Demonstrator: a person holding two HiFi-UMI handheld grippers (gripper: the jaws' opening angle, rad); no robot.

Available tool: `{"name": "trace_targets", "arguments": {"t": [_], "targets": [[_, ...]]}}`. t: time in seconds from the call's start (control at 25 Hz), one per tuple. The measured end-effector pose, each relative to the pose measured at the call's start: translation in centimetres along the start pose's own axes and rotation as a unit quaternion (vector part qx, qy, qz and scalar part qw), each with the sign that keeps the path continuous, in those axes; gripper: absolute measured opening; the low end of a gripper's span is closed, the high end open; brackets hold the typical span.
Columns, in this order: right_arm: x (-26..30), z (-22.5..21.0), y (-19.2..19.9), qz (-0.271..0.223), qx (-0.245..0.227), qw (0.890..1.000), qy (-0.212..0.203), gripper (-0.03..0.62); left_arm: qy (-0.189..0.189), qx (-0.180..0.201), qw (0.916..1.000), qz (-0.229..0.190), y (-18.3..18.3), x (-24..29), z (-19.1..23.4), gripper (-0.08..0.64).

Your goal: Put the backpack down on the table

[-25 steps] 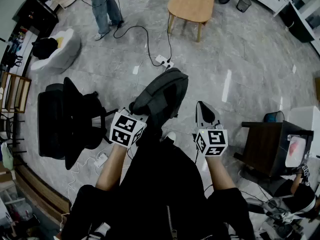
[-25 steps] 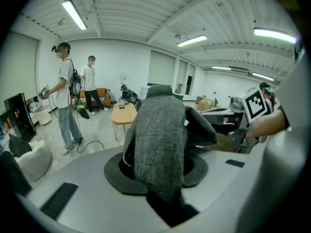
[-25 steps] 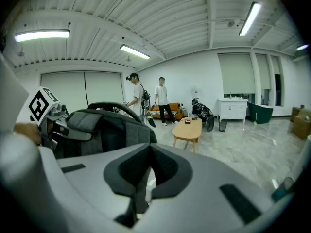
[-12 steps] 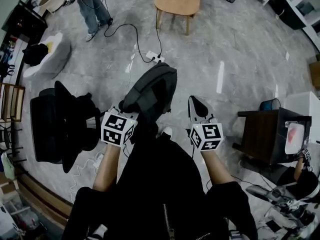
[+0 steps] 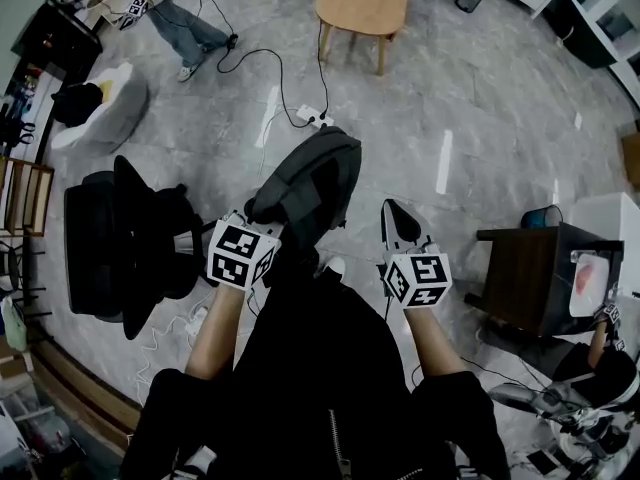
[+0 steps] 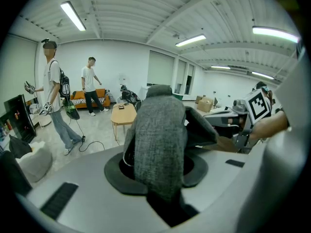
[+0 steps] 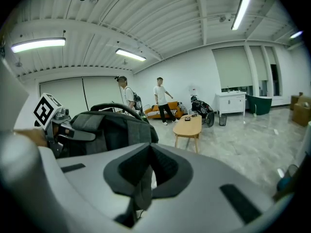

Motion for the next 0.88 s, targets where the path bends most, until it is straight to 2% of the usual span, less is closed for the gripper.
{"name": "trace_targets", "arguments": {"t": [0.24,0.52,0.88], "targets": [[1.1,-0.8,-0.1,0.008,0.012,1.000,0.011,0.011,0.009,-0.014,0.9999,-0.001,0.0,1.3,0.8,0.112],[4.8,-1.6,-1.9,0.009,0.017,1.000,0.024,0.011,0.020,-0.024,0.9995,0.003,-0.9,4.4,3.4,0.112],[12.1,-1.8,-6.7,-0.004,0.003,0.999,0.031,0.011,0.017,-0.008,0.9998,-0.007,-3.8,8.5,8.8,0.110]]}}
Point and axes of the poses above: the fingertips, and each gripper's own axes: x forward along the fingers, z to its left, y out of its underside, the point moved 4 cm from there along -x, backward along the fingers, and after that the axes turned 4 degrees about x, right-handed, at the moved point
